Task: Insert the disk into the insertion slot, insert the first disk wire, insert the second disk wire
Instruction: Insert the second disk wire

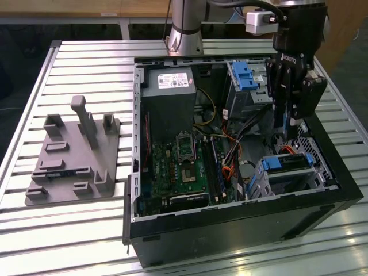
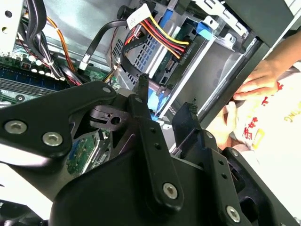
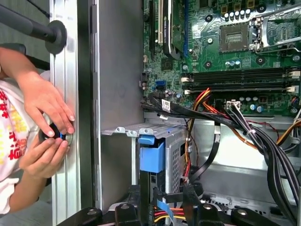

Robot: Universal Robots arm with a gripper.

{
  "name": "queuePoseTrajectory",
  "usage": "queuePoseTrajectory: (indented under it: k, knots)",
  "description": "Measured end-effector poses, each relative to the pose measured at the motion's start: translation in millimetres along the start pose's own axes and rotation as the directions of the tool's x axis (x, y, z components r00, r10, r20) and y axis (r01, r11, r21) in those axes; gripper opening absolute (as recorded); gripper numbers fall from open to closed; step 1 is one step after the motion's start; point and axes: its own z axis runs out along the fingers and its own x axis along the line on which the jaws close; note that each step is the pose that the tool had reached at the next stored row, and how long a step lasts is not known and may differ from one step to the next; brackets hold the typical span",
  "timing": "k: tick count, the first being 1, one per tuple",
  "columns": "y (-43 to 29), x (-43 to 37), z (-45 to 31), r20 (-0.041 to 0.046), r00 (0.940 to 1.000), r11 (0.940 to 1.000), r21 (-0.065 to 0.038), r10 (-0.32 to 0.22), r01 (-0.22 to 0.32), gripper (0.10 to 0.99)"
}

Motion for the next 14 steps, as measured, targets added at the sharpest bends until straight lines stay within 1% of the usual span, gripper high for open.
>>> queuePoseTrajectory:
  k: [2,7,14]
  knots:
    - [0.1,0.1,0.4,-0.0008,1.0,1.0,-0.002,0.004,-0.004,0.482]
    - [0.0,-0.5,2.3,-0.003,1.0,1.0,-0.002,0.004,-0.004,0.482]
    - [0.1,-0.2,3.9,-0.0125,0.9999,1.0,-0.003,0.003,-0.003,0.482]
